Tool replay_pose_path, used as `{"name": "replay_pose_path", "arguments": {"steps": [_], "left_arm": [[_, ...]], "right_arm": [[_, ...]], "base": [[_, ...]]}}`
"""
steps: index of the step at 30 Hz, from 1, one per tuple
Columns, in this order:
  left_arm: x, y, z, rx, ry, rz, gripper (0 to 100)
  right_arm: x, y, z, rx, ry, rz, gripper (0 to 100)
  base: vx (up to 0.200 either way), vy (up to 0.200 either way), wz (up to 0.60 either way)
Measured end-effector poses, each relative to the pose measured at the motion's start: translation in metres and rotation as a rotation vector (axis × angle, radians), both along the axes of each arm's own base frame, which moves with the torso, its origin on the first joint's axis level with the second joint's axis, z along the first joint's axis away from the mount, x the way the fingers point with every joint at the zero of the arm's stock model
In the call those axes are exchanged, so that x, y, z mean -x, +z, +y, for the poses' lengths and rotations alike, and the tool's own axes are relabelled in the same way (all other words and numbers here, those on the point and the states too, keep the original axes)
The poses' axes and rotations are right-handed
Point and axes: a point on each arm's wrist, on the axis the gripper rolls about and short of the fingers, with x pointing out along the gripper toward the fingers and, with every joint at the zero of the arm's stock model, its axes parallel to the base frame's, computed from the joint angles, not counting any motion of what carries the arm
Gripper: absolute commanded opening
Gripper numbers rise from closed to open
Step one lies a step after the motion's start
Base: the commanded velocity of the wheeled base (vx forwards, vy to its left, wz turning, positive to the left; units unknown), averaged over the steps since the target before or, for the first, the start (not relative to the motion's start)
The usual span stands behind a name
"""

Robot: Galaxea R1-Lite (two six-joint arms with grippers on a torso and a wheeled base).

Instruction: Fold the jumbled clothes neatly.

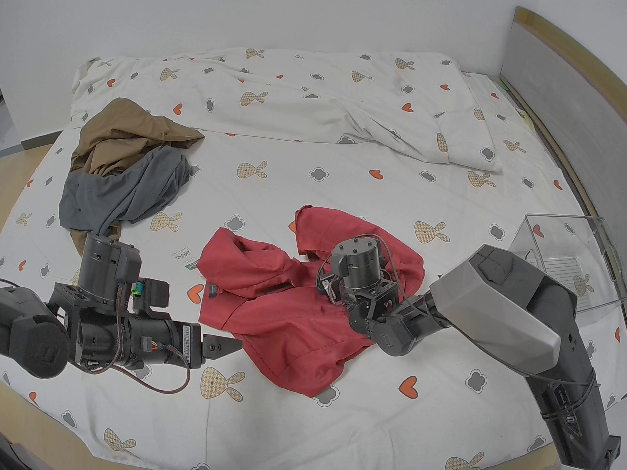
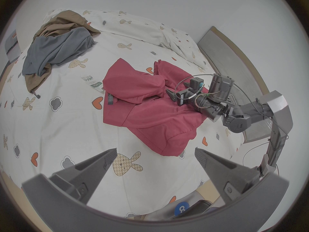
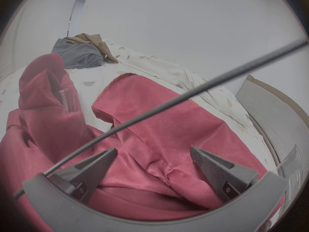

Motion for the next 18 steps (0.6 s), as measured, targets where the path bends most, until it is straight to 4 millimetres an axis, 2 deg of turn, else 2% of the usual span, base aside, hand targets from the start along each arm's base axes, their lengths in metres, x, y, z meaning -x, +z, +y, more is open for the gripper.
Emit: {"name": "replay_pose_path", "arguments": {"steps": [6, 11, 12, 18], "left_arm": [[0.0, 0.0, 0.0, 0.0, 0.0, 0.0, 100], [0.0, 0.0, 0.0, 0.0, -0.001, 0.001, 100], [0.0, 0.0, 0.0, 0.0, -0.001, 0.001, 100], [0.0, 0.0, 0.0, 0.0, -0.001, 0.002, 100]], "right_arm": [[-0.007, 0.001, 0.002, -0.015, -0.008, -0.02, 100], [-0.013, 0.011, 0.002, -0.038, -0.016, -0.051, 100], [-0.015, 0.012, 0.001, -0.041, -0.02, -0.056, 0], [-0.023, 0.02, -0.006, -0.057, -0.042, -0.077, 0]], "base": [[0.0, 0.0, 0.0], [0.0, 0.0, 0.0], [0.0, 0.0, 0.0], [0.0, 0.0, 0.0]]}}
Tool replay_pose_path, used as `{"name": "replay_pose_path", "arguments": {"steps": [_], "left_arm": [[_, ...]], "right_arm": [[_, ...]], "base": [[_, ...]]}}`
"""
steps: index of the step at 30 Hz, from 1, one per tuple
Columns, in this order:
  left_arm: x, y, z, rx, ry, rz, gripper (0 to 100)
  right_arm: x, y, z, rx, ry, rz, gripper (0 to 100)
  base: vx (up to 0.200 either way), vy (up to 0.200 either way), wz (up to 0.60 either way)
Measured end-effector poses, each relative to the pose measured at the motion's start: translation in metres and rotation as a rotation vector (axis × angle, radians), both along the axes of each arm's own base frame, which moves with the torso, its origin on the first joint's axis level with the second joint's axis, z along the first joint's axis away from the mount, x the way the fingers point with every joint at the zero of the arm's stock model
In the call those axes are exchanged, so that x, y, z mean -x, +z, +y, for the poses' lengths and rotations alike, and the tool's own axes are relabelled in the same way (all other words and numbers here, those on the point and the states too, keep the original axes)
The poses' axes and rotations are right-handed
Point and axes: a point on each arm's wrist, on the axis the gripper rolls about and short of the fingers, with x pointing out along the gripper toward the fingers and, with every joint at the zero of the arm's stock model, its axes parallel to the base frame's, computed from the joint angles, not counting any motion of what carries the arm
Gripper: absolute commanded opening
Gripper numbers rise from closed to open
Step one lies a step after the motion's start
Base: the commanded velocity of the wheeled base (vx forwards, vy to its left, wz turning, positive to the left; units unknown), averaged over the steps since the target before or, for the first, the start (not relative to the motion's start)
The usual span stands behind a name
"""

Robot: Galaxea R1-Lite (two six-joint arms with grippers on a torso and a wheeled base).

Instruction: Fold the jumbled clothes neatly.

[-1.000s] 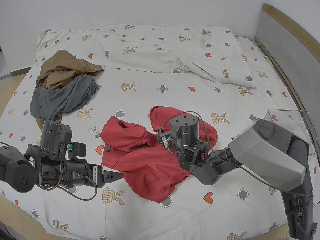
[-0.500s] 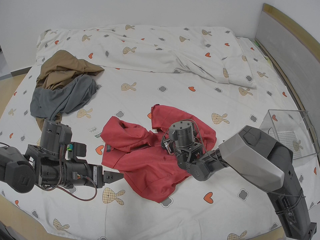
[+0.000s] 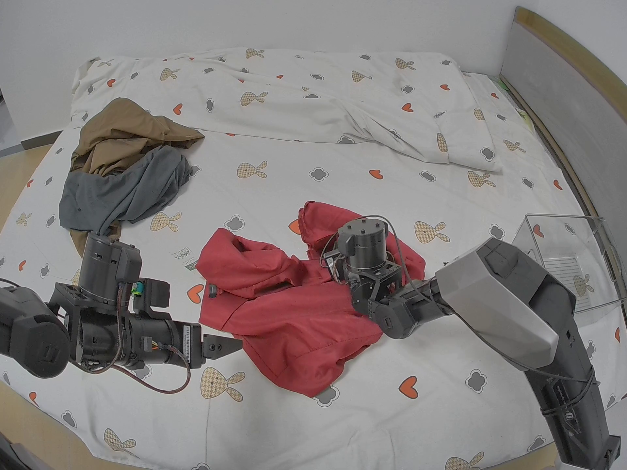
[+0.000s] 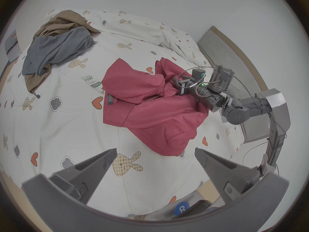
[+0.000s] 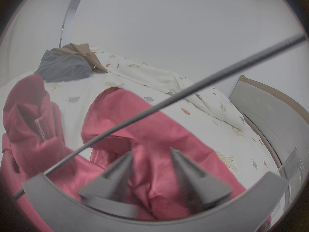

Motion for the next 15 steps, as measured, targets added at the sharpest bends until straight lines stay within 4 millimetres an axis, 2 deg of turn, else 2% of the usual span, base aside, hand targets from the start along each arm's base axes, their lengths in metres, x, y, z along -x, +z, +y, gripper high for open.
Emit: {"name": "replay_pose_path", "arguments": {"steps": [11, 15], "left_arm": [[0.0, 0.0, 0.0, 0.0, 0.0, 0.0, 100], [0.0, 0.0, 0.0, -0.001, 0.001, 0.001, 100]], "right_arm": [[-0.019, 0.036, -0.028, -0.05, -0.109, -0.076, 0], [-0.027, 0.05, -0.053, -0.053, -0.164, -0.054, 0]], "base": [[0.0, 0.0, 0.0], [0.0, 0.0, 0.0]]}}
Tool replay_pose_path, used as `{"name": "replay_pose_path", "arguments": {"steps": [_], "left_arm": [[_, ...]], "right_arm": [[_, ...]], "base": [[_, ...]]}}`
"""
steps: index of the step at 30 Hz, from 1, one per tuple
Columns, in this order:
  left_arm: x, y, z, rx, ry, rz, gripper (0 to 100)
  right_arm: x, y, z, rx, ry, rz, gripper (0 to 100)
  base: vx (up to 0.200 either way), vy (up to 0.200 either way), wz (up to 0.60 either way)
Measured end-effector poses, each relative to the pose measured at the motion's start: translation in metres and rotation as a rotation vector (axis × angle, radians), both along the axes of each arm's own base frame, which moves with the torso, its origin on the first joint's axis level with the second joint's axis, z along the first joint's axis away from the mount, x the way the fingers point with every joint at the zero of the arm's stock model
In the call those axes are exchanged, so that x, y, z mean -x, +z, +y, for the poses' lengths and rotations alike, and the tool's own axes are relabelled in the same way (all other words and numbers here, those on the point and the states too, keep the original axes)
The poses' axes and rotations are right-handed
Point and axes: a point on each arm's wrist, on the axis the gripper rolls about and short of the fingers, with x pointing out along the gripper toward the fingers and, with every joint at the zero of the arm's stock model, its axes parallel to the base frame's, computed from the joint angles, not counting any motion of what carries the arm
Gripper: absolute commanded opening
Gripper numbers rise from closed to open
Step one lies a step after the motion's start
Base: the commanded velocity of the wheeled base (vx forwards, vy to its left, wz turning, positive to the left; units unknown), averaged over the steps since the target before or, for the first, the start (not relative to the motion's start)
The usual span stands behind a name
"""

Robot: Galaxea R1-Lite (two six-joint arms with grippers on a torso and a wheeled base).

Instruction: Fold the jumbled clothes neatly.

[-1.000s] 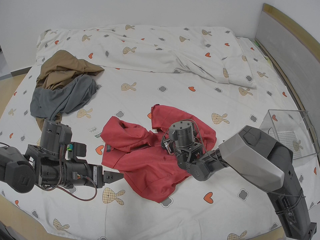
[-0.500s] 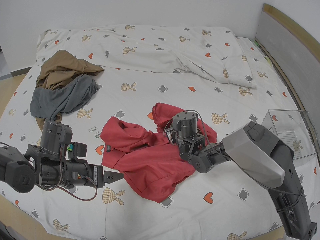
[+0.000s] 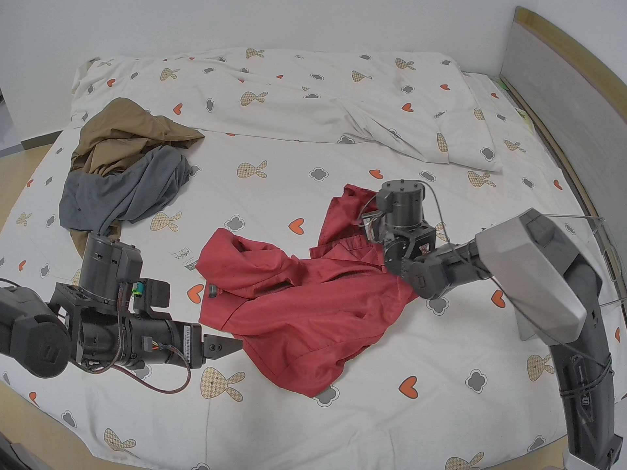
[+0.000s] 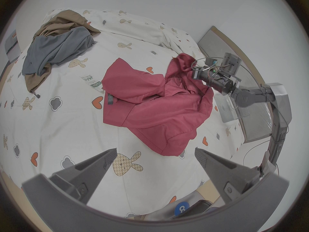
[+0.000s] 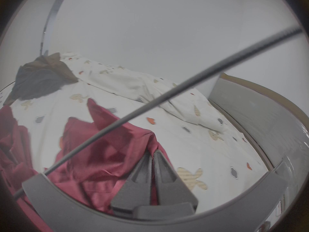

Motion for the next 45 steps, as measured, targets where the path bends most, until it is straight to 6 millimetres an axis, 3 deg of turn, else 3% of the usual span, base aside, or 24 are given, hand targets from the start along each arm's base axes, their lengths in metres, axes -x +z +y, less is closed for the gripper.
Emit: {"name": "replay_pose_path", "arguments": {"steps": [8, 17, 23, 24, 33, 39, 45], "left_arm": [[0.0, 0.0, 0.0, -0.001, 0.0, 0.0, 100], [0.0, -0.001, 0.0, -0.001, 0.001, 0.003, 100], [-0.001, -0.001, 0.0, -0.001, 0.003, 0.003, 100], [-0.001, -0.001, 0.0, -0.001, 0.003, 0.002, 100], [-0.002, -0.001, 0.0, -0.002, 0.004, 0.005, 100], [-0.002, -0.002, 0.0, -0.002, 0.011, 0.009, 100], [-0.002, -0.002, 0.001, -0.002, 0.013, 0.009, 100]], "right_arm": [[-0.005, 0.023, -0.046, -0.019, -0.092, 0.031, 0], [-0.004, 0.03, -0.086, 0.001, -0.214, 0.057, 0], [-0.001, 0.033, -0.103, 0.004, -0.26, 0.064, 0], [0.001, 0.033, -0.105, 0.003, -0.265, 0.069, 100], [0.023, 0.034, -0.122, -0.017, -0.294, 0.109, 100], [0.045, 0.05, -0.138, -0.068, -0.325, 0.129, 100], [0.074, 0.067, -0.147, -0.173, -0.268, 0.255, 100]], "base": [[0.0, 0.0, 0.0], [0.0, 0.0, 0.0], [0.0, 0.0, 0.0], [0.0, 0.0, 0.0], [0.0, 0.0, 0.0], [0.0, 0.0, 0.0], [0.0, 0.0, 0.0]]}}
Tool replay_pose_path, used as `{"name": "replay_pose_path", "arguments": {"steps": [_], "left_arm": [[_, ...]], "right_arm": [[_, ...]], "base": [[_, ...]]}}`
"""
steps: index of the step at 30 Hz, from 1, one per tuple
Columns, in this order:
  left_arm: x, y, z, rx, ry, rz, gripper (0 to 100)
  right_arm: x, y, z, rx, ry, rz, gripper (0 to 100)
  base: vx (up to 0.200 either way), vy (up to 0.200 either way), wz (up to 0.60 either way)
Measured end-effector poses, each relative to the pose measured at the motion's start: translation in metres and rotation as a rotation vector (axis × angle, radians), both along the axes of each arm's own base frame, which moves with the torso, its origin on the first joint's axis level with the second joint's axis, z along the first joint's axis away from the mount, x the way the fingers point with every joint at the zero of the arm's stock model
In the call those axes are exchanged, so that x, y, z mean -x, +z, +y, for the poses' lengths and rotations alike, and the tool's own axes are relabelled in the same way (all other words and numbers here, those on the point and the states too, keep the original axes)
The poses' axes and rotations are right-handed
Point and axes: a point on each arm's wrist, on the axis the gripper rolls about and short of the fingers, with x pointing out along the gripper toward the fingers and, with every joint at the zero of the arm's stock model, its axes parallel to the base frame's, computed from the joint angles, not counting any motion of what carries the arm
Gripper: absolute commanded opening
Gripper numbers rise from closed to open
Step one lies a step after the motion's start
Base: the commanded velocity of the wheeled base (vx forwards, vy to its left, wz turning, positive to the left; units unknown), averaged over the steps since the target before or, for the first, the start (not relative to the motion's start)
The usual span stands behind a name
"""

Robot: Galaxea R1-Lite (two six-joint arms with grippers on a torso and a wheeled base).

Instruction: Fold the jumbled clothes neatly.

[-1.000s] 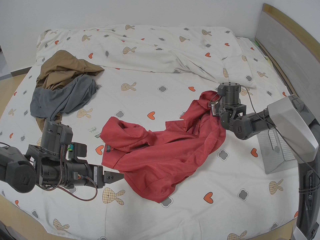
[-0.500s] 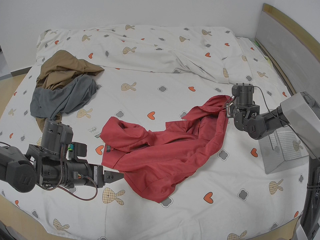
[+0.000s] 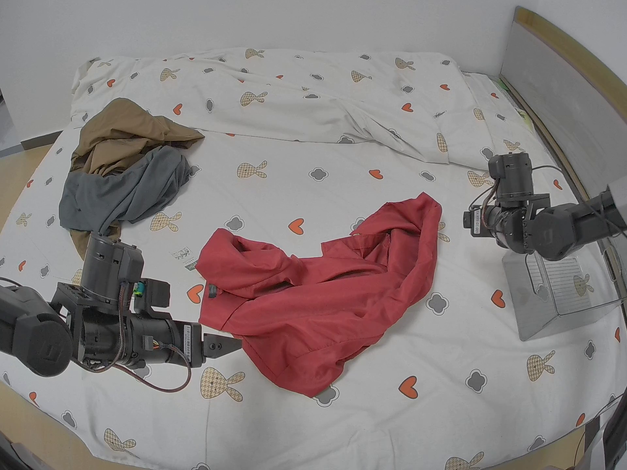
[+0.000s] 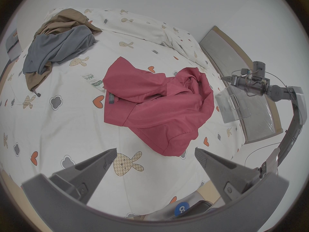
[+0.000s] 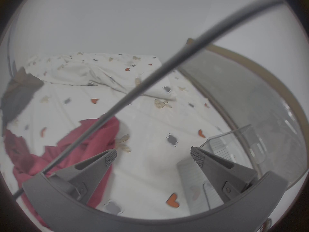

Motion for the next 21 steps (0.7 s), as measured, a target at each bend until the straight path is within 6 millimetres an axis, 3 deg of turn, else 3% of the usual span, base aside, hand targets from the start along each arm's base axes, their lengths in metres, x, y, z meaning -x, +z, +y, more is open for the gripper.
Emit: {"name": "replay_pose_path", "arguments": {"steps": [11, 17, 21], "left_arm": [[0.001, 0.001, 0.002, 0.006, 0.008, 0.002, 100], [-0.007, 0.004, 0.01, 0.085, 0.0, 0.025, 100], [-0.03, 0.009, 0.026, 0.186, -0.004, 0.036, 100]], "right_arm": [[0.054, 0.046, -0.028, -0.454, 0.456, 0.136, 100], [0.091, 0.047, -0.053, -0.66, 0.691, 0.214, 100], [0.121, 0.034, -0.066, -0.79, 0.827, 0.258, 100]], "base": [[0.0, 0.0, 0.0], [0.0, 0.0, 0.0], [0.0, 0.0, 0.0]]}}
